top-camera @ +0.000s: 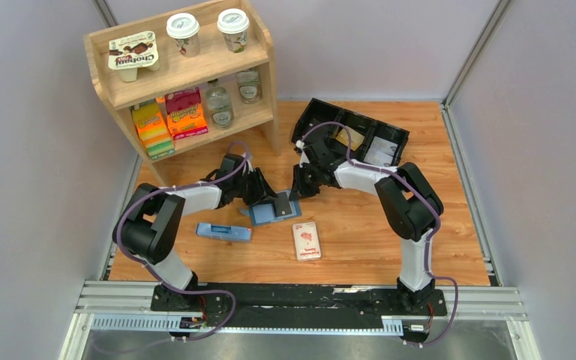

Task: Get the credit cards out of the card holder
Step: Remove the credit card from the card holder.

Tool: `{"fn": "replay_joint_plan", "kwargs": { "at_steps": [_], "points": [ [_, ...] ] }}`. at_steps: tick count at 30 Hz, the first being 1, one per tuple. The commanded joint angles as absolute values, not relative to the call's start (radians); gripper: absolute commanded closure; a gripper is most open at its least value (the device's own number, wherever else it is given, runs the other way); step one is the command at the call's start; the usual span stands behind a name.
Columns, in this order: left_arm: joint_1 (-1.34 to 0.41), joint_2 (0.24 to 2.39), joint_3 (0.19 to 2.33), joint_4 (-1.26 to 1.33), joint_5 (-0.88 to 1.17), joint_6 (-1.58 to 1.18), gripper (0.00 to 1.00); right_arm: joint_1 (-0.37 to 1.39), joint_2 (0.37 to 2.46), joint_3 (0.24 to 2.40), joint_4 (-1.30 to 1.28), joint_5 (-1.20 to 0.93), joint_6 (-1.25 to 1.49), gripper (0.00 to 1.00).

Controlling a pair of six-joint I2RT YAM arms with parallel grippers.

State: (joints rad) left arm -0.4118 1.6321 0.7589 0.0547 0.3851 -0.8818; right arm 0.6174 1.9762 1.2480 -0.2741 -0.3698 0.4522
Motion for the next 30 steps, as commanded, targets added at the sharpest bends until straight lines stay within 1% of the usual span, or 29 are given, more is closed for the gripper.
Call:
{"fn": "replay_joint_plan", "kwargs": {
  "at_steps": [1,6,11,15,18,24,30],
  "points": [
    [-0.416,1.644,0.723,0.129,0.405,-0.919,0.56,0.615,2.006,1.194,-0.249,-0.368,0.453,0.91],
    [-0.416,1.646,0.696,0.092,0.365,-0.920,0.56,0.615,2.005,1.174,-0.229,-0.371,0.456,0.91],
    [-0.416,1.669,0.683,0.146,0.394,-0.943,0.57,0.617,2.008,1.166,-0.218,-0.377,0.459,0.91],
    [-0.416,1.661,0.660,0.225,0.420,-0.957,0.66,0.617,2.010,1.163,-0.218,-0.376,0.460,0.91],
    [-0.416,1.635,0.641,0.274,0.429,-0.962,0.78,0.615,2.019,1.161,-0.213,-0.373,0.462,0.91],
    [-0.414,1.594,0.578,0.379,0.425,-0.982,0.93,0.617,2.028,1.152,-0.207,-0.362,0.469,0.91],
    [-0.403,1.560,0.542,0.353,0.411,-0.985,0.95,0.612,2.031,1.144,-0.216,-0.325,0.469,0.92]
  ]
}}
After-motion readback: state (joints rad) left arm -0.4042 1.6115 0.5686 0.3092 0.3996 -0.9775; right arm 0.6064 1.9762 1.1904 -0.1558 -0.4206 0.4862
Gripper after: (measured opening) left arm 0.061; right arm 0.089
